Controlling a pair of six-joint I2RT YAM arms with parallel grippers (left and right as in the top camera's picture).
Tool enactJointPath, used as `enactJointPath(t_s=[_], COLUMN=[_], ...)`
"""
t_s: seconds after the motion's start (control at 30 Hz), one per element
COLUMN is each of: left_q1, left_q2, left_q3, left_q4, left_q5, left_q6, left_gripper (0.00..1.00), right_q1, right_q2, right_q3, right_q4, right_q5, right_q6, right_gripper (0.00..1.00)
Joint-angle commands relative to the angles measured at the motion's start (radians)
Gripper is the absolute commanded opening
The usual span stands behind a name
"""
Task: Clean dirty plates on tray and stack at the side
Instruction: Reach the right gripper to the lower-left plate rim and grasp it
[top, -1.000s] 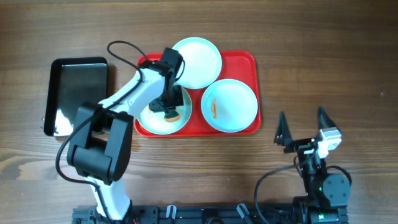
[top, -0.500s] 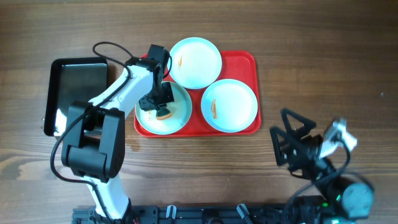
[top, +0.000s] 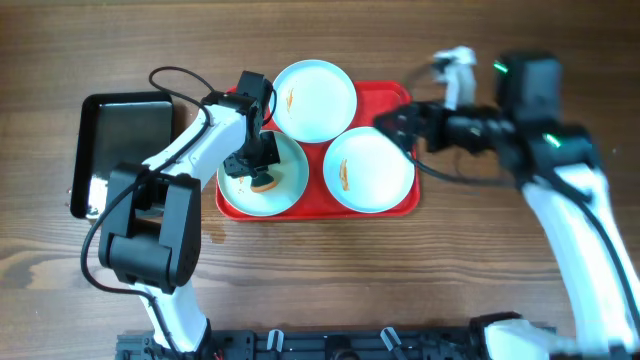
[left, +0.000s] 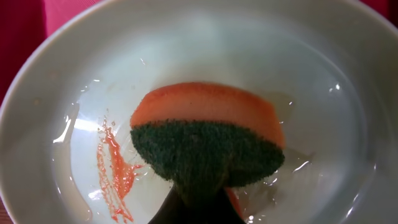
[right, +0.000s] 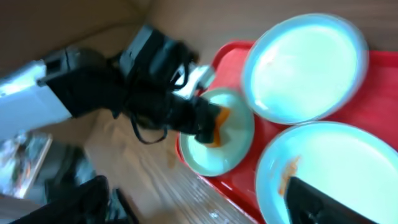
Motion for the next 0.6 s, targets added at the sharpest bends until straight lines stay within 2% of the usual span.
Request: enactJointPath(t_s=[0.0, 0.03, 0.1, 0.23, 0.43, 0.57], left_q1=[0.006, 0.006, 0.006, 0.006, 0.016, 0.022], left_q2=[-0.003, -0.003, -0.003, -0.003, -0.003, -0.003], left_q3=[0.015, 0.015, 0.015, 0.015, 0.015, 0.015], left_q4=[0.0, -0.001, -0.001, -0.009, -0.016, -0.02], left_q5=[0.0, 0.0, 0.0, 0.0, 0.0, 0.0], left_q6=[-0.002, -0.002, -0.002, -0.002, -0.002, -0.002], left_gripper=[0.04, 0.04, 0.04, 0.04, 0.04, 0.04], right_q1=[0.114, 0.142, 0.186, 0.262, 0.348, 0.38], right_q2=[0.13, 0.159, 0.208, 0.295, 0.432, 0.516], right_q3=[0.028, 0.028, 0.028, 0.028, 0.028, 0.028], right_q4=[0.08, 0.103, 0.144, 0.241, 0.334, 0.379], right_q5=[-0.037, 0.006, 0.106, 0.266, 0.483, 0.523], right_q6=[-0.048, -0.022, 0.024, 0.119, 0.202, 0.238], right_gripper=[0.69, 0.61, 0.57, 0.57, 0.65, 0.65])
